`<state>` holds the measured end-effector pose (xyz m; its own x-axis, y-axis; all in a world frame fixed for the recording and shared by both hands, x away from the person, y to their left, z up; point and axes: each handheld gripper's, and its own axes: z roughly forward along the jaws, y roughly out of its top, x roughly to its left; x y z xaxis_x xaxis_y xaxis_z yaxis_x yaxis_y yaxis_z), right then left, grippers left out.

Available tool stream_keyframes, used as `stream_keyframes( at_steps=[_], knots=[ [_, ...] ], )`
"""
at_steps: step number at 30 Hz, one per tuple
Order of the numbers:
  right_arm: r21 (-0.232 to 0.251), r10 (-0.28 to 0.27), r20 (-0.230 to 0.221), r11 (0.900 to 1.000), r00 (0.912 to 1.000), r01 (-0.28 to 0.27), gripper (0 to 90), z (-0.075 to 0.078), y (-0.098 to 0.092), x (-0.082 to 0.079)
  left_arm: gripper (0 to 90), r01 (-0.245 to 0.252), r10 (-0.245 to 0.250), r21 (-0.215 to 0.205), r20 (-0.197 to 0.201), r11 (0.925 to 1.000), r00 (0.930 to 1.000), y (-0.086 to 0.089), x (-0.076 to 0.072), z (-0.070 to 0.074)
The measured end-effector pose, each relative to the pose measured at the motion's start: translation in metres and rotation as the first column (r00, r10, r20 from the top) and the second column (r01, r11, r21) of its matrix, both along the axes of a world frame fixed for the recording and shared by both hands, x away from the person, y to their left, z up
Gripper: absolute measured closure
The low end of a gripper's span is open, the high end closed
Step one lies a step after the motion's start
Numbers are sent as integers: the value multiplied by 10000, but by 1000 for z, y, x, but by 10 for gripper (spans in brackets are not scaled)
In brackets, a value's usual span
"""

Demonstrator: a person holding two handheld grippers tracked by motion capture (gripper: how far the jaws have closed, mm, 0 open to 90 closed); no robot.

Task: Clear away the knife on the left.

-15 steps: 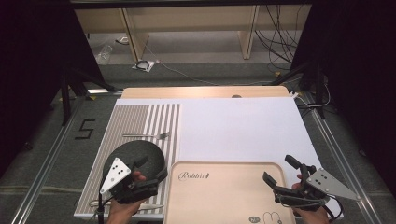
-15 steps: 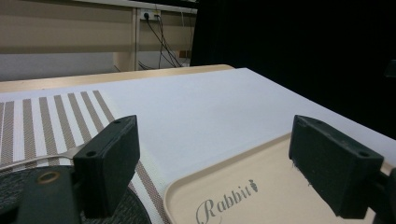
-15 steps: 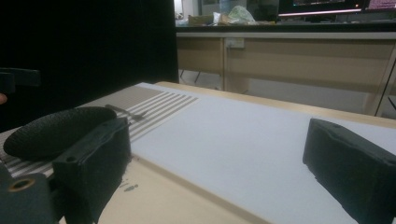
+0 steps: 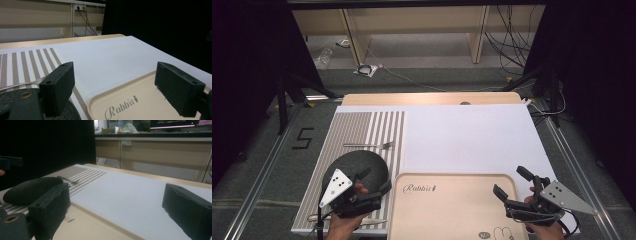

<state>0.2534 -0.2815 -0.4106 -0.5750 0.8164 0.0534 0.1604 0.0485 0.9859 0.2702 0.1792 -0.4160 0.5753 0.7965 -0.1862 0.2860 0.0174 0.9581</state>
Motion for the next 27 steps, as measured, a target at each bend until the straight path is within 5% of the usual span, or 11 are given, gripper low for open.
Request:
stream_keyframes(
  at_steps=[5,8,16,25,27],
  knots=[
    [-11,15,-38,10000,10000,-15,87,0,0,0,162,51,-51,43,-2,10000,10000,1,0,1],
    [-6,7,-31,10000,10000,-7,87,0,0,0,162,74,-80,411,123,9991,9999,1,-1,3],
    [-33,-66,29,10000,10000,66,88,0,-1,0,169,504,-457,897,-535,9947,9975,5,-1,12],
    [-71,-35,23,10000,10000,35,88,0,0,0,179,1378,-1158,1731,-1311,9752,9846,16,-5,22],
    [-73,-44,-24,10000,10000,44,88,0,0,1,180,1511,-1163,2202,-1630,9637,9797,20,-7,22]
  ],
)
